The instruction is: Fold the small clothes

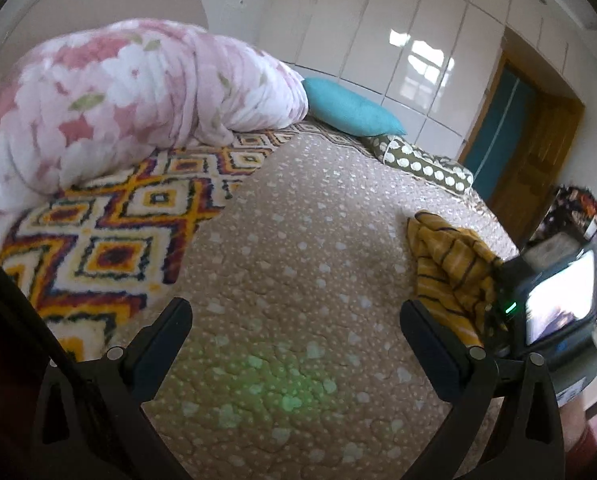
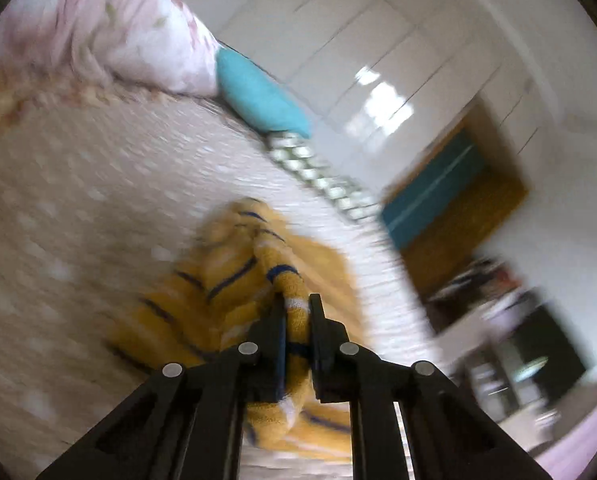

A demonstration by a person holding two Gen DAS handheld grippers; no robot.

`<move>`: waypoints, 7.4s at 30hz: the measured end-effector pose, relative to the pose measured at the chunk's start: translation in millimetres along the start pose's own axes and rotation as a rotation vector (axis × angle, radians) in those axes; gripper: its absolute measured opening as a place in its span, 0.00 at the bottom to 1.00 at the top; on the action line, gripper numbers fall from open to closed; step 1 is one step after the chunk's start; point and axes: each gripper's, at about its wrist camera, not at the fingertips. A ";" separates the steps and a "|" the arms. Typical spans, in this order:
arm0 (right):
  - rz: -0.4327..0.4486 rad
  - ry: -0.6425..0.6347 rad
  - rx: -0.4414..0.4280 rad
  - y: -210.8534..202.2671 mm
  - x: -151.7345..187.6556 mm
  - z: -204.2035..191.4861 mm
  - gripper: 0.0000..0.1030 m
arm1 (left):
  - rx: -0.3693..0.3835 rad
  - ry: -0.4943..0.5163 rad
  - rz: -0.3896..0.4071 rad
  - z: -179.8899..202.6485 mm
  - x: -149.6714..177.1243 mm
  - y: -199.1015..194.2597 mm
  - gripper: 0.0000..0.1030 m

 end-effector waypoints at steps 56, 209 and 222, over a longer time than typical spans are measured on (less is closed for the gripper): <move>-0.413 0.781 -0.489 -25.9 149.4 191.3 0.62 | 0.022 0.384 0.050 180.0 -3.3 -40.3 1.00; -0.360 0.636 -0.400 -25.6 179.9 139.6 0.84 | 0.235 0.301 -0.099 114.6 -51.7 37.1 0.04; -0.353 0.636 -0.396 -24.6 179.7 139.4 0.86 | 0.467 0.157 -0.383 149.2 -22.1 147.2 0.37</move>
Point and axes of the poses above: each gripper's, at about its wrist camera, not at the fingertips, and y roughly the way its jaws point, z to its right, x to its underside, and after that the axes turned 12 degrees about y, right-handed
